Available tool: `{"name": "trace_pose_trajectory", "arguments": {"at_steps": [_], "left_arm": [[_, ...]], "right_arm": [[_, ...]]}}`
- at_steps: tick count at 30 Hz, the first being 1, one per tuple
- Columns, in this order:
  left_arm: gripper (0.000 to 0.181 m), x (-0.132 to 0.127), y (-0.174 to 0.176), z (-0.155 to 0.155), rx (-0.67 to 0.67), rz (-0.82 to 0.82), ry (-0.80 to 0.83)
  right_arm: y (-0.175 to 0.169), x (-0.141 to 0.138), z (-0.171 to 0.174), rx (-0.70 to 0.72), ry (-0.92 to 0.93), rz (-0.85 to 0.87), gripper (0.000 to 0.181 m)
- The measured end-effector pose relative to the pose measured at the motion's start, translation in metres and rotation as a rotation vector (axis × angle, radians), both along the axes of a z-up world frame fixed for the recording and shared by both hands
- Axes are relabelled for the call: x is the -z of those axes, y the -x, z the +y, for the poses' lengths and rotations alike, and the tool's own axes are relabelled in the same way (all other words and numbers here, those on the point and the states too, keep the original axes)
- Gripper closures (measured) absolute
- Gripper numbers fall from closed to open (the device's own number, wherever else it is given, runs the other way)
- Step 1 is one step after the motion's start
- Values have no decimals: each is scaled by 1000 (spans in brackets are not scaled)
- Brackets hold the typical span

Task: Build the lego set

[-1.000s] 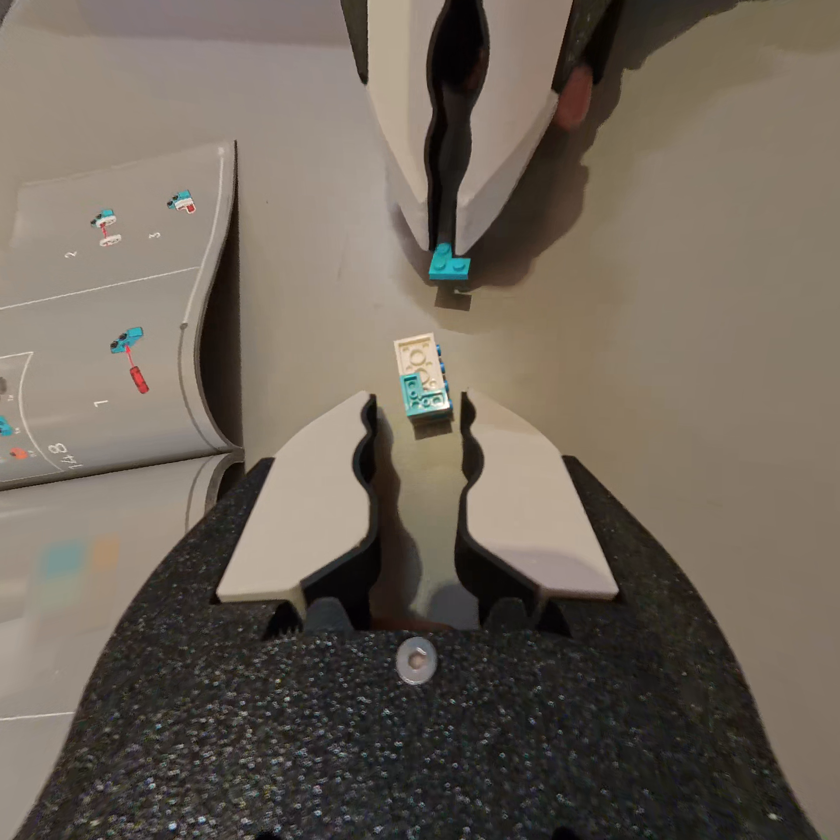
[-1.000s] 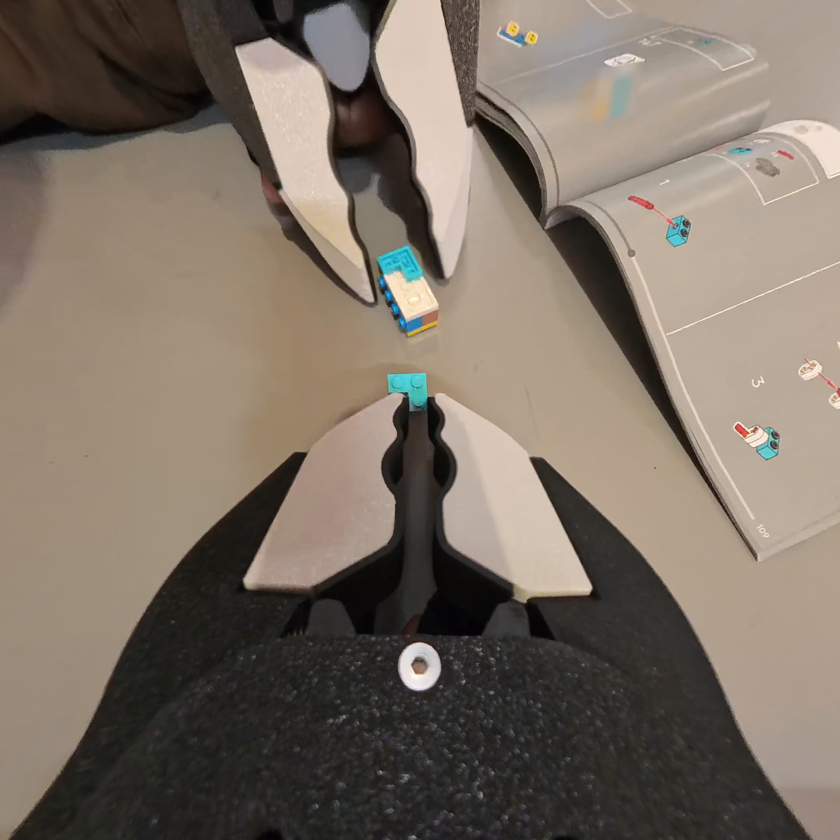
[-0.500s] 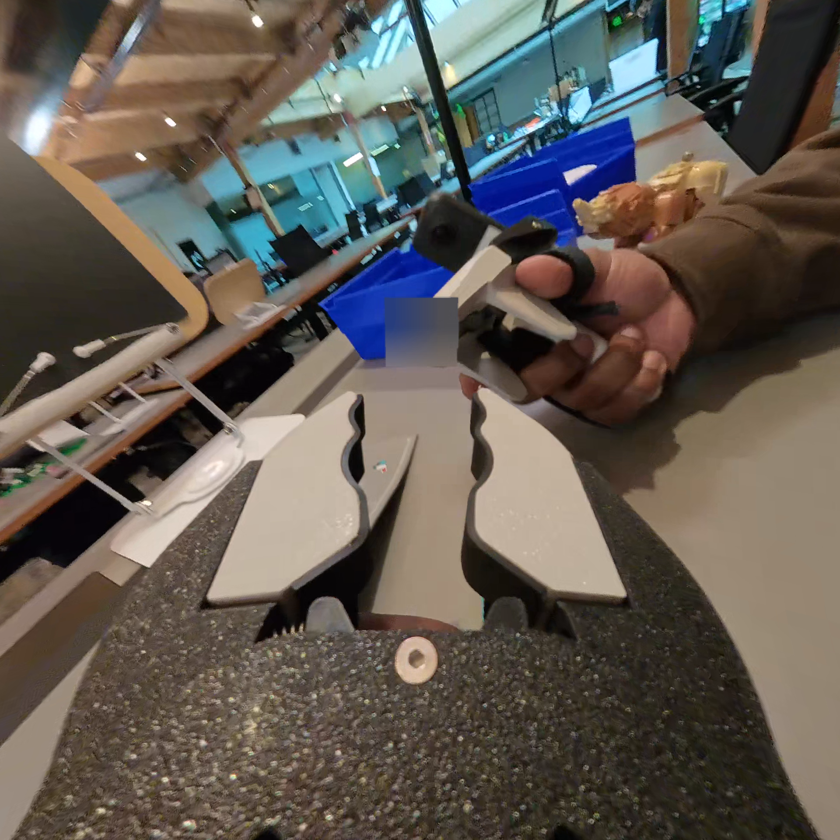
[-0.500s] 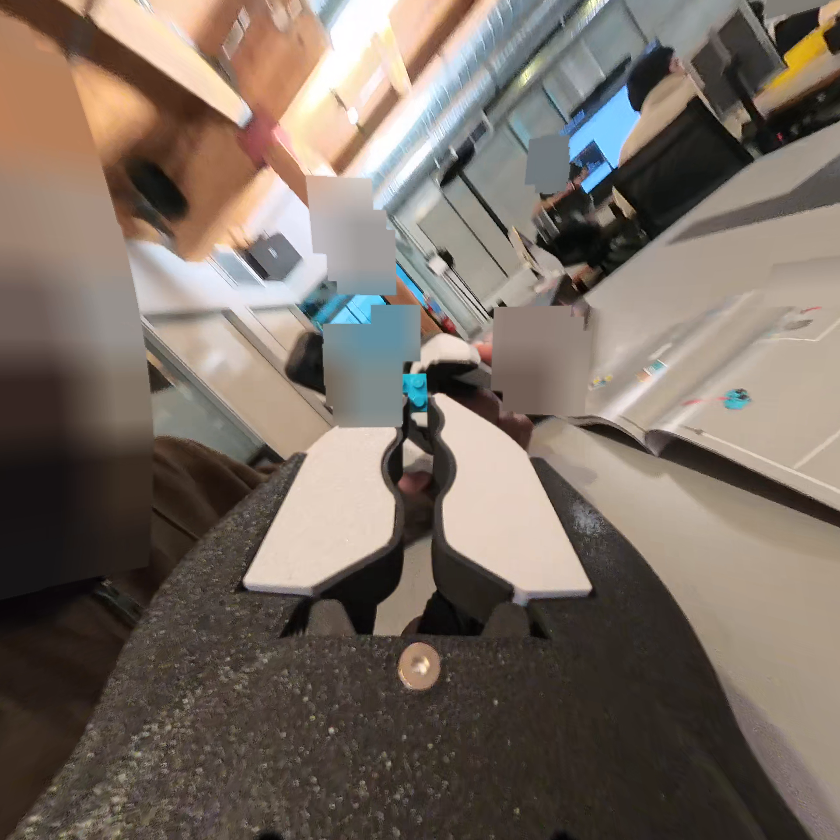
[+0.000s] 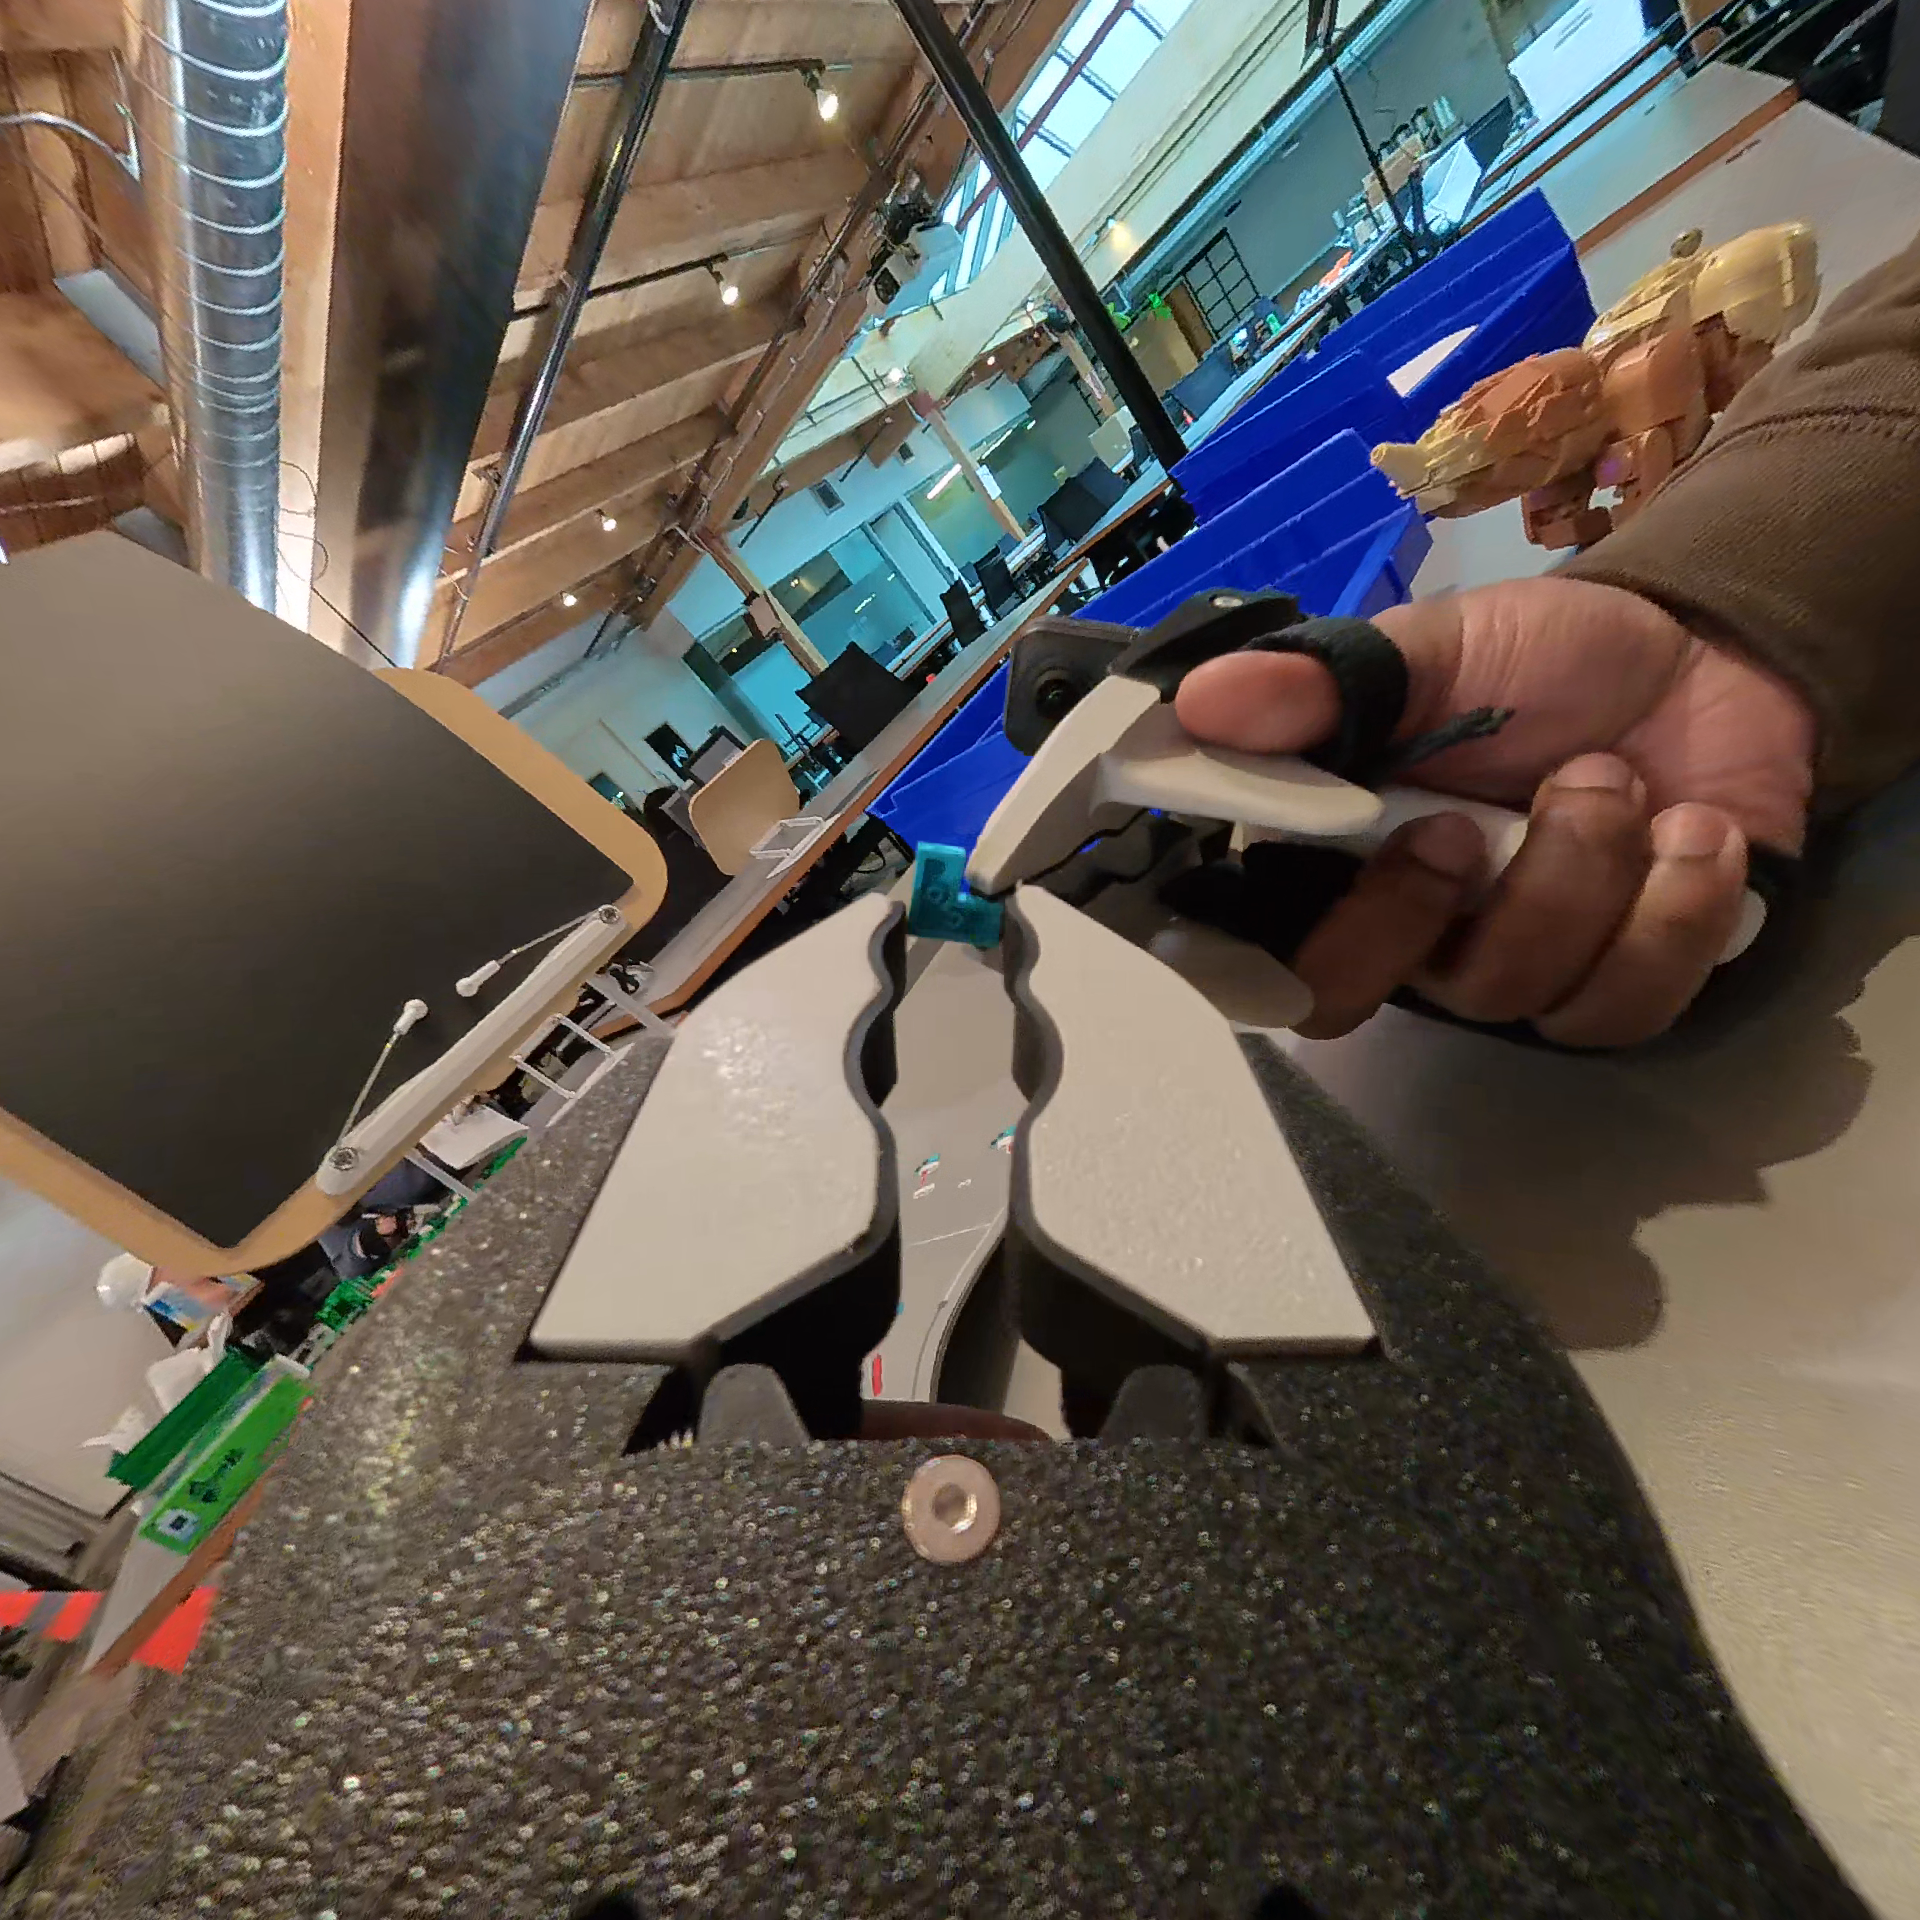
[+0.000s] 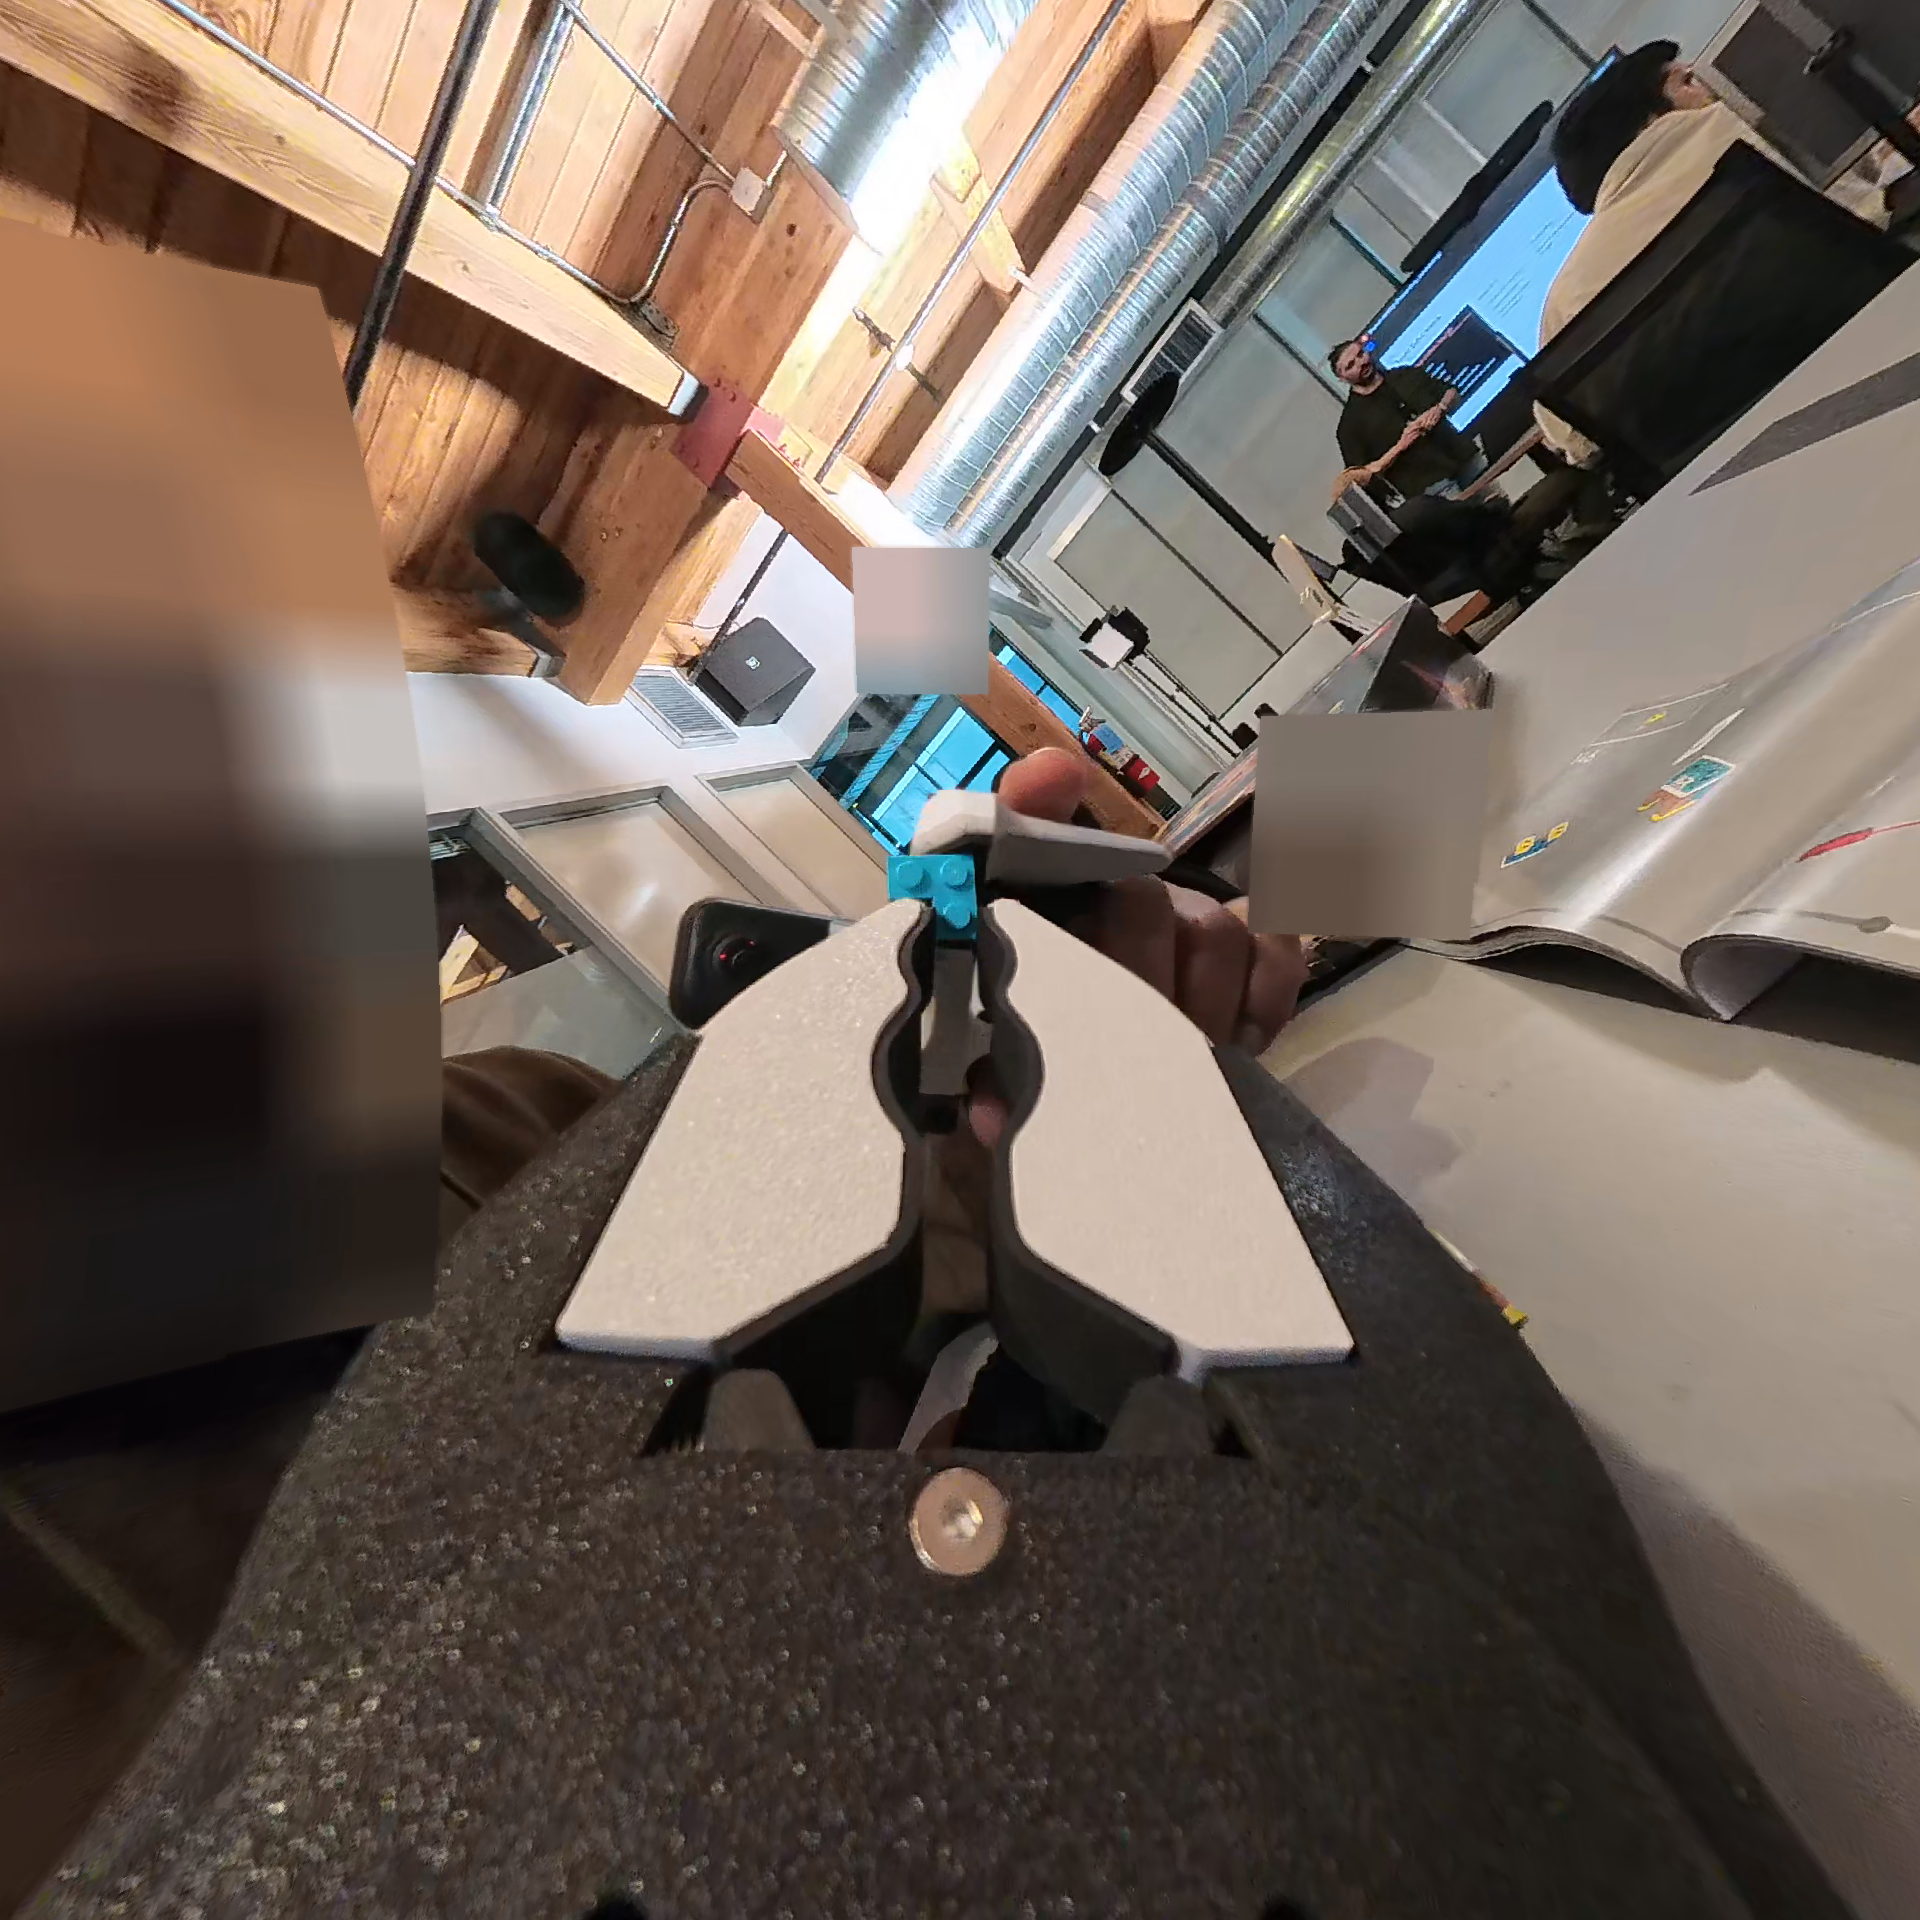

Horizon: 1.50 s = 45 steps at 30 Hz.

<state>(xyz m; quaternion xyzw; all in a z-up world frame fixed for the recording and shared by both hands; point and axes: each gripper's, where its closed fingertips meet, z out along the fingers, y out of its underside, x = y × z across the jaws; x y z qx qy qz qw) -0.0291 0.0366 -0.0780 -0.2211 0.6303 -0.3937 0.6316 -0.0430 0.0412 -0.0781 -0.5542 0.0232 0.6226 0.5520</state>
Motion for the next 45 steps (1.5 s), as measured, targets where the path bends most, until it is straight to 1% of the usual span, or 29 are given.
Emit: {"name": "trace_pose_trajectory", "arguments": {"at_steps": [3, 6, 9, 10, 13, 15, 20, 24, 27, 38, 41, 45], "left_arm": [[164, 0, 1, 0, -18, -8, -44], [164, 2, 2, 0, -14, 18, -67], [164, 6, 3, 0, 2, 74, -84], [164, 10, 3, 0, 7, 118, -96], [164, 31, 4, 5, -3, 293, -157], [164, 46, 7, 6, -3, 403, -196], [164, 70, 12, 3, 27, 552, -245], [164, 84, 14, 3, 36, 630, -257], [164, 89, 16, 3, 42, 664, -249], [164, 96, 19, 0, 68, 712, -226], [164, 98, 20, -2, 75, 722, -231], [164, 98, 19, -1, 73, 718, -217]], "right_arm": [[1, 0, -1, -7, -2, -2, 174], [2, 2, 0, -5, 4, -29, 173], [2, 9, 1, 9, 22, -133, 165], [2, 13, 1, 21, 22, -198, 163], [-2, 25, 2, 87, 14, -484, 159], [-1, 30, 1, 109, 5, -644, 158], [-3, 55, 4, 186, 7, -1045, 159], [1, 64, 1, 205, -76, -1264, 163], [5, 69, -2, 191, -129, -1335, 166], [12, 87, -3, 185, -194, -1522, 169], [13, 89, -2, 191, -201, -1543, 172], [12, 89, -1, 203, -198, -1552, 173]]}}
